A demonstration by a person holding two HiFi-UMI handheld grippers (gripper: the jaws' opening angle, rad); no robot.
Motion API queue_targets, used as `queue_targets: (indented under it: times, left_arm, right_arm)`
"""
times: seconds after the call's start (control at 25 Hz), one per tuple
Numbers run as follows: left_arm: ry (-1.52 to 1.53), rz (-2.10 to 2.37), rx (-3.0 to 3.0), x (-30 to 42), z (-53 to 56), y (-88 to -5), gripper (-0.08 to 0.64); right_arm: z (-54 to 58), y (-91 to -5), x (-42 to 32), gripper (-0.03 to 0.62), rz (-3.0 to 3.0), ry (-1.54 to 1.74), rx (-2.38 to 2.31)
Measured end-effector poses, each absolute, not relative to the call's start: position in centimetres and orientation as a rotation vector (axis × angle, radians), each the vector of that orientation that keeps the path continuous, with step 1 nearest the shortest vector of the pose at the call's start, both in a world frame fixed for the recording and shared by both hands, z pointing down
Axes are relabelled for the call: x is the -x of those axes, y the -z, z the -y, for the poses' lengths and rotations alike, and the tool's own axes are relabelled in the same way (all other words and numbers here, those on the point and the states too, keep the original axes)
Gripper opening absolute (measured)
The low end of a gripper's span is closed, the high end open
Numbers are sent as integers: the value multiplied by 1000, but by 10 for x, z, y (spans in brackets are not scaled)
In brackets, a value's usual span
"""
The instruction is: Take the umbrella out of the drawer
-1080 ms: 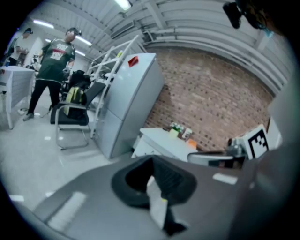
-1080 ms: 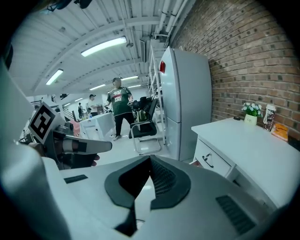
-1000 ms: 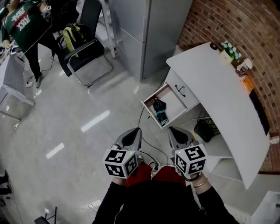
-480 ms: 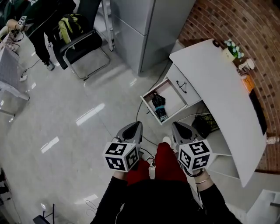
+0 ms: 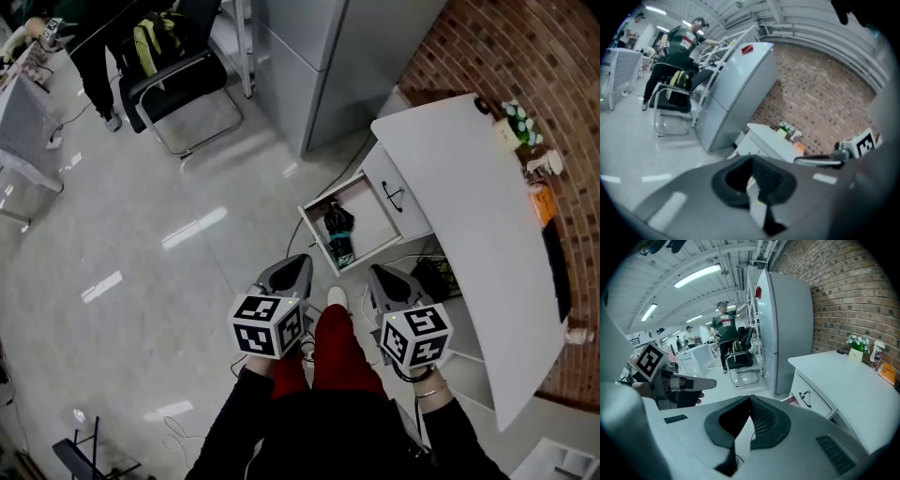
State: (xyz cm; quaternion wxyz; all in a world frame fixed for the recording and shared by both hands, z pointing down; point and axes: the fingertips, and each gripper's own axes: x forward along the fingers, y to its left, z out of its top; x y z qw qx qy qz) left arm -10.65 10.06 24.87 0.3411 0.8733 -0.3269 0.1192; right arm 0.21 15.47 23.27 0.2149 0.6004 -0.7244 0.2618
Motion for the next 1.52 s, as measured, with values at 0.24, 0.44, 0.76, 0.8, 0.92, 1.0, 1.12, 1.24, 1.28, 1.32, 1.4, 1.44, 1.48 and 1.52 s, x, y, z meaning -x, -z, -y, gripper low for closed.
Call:
queue_targets:
  times: [0.24,0.44,0.76,0.8,0.92,1.0,1.12,1.24,1.28,1.32,1.4,1.44,1.48,1.52]
  left_arm:
    - [-387,878,-2194,53,-88,-293,5]
    - [-474,946,-2117,14,-73,-348,5]
    - [-550,1001,-1977,-31,-48,-445,49]
    - [-560,1002,-1961,-36,-45,-459,63]
    - [-576,1007,-1902,-50,-39,-498,108]
    - [-588,1007,-1873,-58,-36,-520,124]
    - [-609,1004,-1843,-69,-31,-552,149]
    - [-627,1008,-1808,-78,-26,-581,175]
    - [-639,1009,-1802,-80,-24,-590,181]
    - [-652,1007,-1797,-83,-22,-599,194]
    - [-678,996,-1786,-90,-19,-618,220]
    - [-691,990,-1780,-93,-17,-626,224]
    - [-703,986,-1774,-96,-16,-633,226]
    - [-716,983,-1768,-99,-14,-640,232]
  right_arm:
    - [-141,-269,-42,-2,1986,-711,-1551]
    - [-129,-316,-73,-2,1965,-763,-1486]
    - [-114,-406,-110,-2,1911,-840,-1427]
    - [-111,-418,-113,-2,1902,-856,-1425]
    - [-108,-449,-118,-2,1894,-904,-1402]
    - [-105,-468,-118,-2,1891,-903,-1376]
    - [-101,-498,-118,-3,1874,-911,-1352]
    - [-99,-529,-125,-2,1839,-950,-1358]
    - [-99,-538,-129,-3,1824,-960,-1365]
    - [-98,-547,-134,-2,1809,-968,-1371]
    - [-95,-562,-142,-3,1780,-981,-1377]
    - [-94,-568,-145,-3,1766,-986,-1377]
    - [-92,-574,-148,-2,1752,-989,-1377]
    - [-89,-580,-151,-2,1739,-989,-1377]
